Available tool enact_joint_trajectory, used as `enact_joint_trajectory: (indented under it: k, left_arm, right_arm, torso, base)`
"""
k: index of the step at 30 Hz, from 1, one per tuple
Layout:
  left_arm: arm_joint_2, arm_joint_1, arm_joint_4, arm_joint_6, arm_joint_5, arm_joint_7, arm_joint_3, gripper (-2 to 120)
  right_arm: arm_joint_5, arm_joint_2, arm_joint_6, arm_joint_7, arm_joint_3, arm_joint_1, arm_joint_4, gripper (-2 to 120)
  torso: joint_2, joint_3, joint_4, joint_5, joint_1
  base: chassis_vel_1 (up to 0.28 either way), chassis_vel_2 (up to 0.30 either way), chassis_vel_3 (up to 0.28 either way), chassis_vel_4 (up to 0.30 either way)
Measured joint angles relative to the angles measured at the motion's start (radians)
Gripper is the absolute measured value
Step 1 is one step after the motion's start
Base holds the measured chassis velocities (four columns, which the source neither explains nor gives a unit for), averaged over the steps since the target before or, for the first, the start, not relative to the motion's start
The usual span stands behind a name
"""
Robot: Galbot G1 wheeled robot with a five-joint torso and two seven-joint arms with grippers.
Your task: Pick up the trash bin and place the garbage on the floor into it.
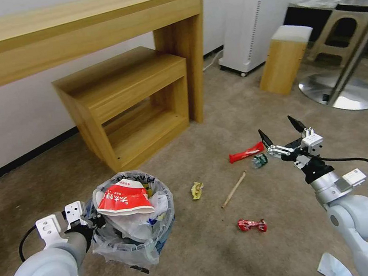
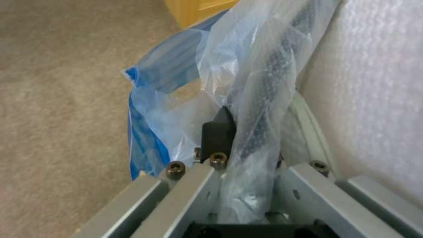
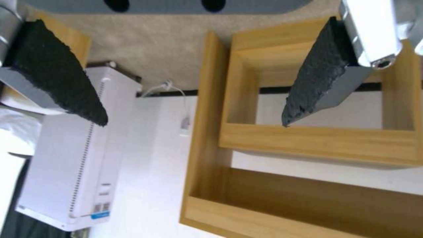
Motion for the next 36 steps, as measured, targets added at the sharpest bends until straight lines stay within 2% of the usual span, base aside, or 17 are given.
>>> enact_joint_trajectory:
  k: [19,26,36]
  left_arm:
    - [-0.001,0.004,-0.002,-0.015,0.013,0.006,-0.004,0]
    - [-0.005,0.003,-0.002,-0.017,0.015,0.006,-0.002,0]
    - [-0.007,0.005,0.002,-0.023,0.027,0.014,-0.001,0]
  right_arm:
    - [-0.057,-0.008,0.002,0.028,-0.017,-0.037,-0.017,100]
    - [-0.064,-0.003,0.050,0.032,-0.023,-0.040,-0.034,100]
    - [-0.056,0.006,0.065,0.034,-0.028,-0.037,-0.038,100]
  torso:
    - [0.000,0.000,0.0003,0.0000,0.000]
    - [0.000,0.000,0.0003,0.0001,0.000]
    - [0.000,0.000,0.0003,0.0000,0.000]
  base:
    - [-0.009,-0.007,-0.005,-0.008]
    - [0.000,0.000,0.000,0.000]
    - [0.000,0.000,0.000,0.000]
